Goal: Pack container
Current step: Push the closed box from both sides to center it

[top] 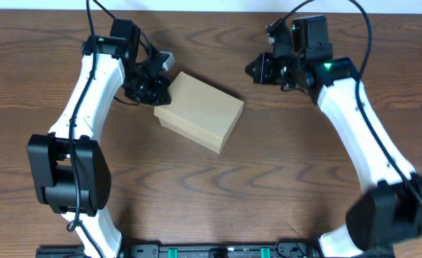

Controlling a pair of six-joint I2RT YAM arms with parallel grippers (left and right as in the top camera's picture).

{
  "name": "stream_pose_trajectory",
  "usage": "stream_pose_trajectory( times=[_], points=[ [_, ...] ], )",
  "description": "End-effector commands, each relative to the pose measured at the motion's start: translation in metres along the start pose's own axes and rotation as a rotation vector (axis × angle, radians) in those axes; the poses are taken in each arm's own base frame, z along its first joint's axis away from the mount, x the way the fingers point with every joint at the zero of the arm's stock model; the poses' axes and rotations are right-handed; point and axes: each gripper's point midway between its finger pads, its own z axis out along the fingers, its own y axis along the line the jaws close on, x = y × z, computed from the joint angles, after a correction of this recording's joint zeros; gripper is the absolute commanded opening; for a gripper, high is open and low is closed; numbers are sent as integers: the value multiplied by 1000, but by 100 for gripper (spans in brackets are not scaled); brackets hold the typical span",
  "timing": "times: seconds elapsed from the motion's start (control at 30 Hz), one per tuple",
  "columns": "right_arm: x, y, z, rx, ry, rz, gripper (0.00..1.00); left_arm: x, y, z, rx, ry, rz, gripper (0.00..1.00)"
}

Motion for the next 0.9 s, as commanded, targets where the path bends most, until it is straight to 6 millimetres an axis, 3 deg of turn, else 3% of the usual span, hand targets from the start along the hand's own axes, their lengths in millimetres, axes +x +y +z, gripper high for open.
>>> stream_pose_trajectory(
  times=[0.0, 0.2, 0.37, 0.47, 0.67, 0.87],
  points=[
    [29, 9, 13, 41, 80, -97, 2, 13, 5, 7, -12, 23, -29, 6],
    [90, 20, 48, 21, 212, -108, 1, 24, 6, 15, -6, 53, -68, 6],
    [125, 22, 66, 11, 267, -121, 2, 22, 6, 13, -7, 45, -73, 5],
    [143, 10, 73, 64, 291, -95, 1, 22, 3, 13, 5, 42, -74, 6],
    [153, 2, 75, 83, 309, -80, 2, 18, 0, 10, 13, 19, -90, 6],
    [124, 22, 59, 49, 229, -106, 2, 14, -7, -14, -20, -42, -72, 6]
  ],
)
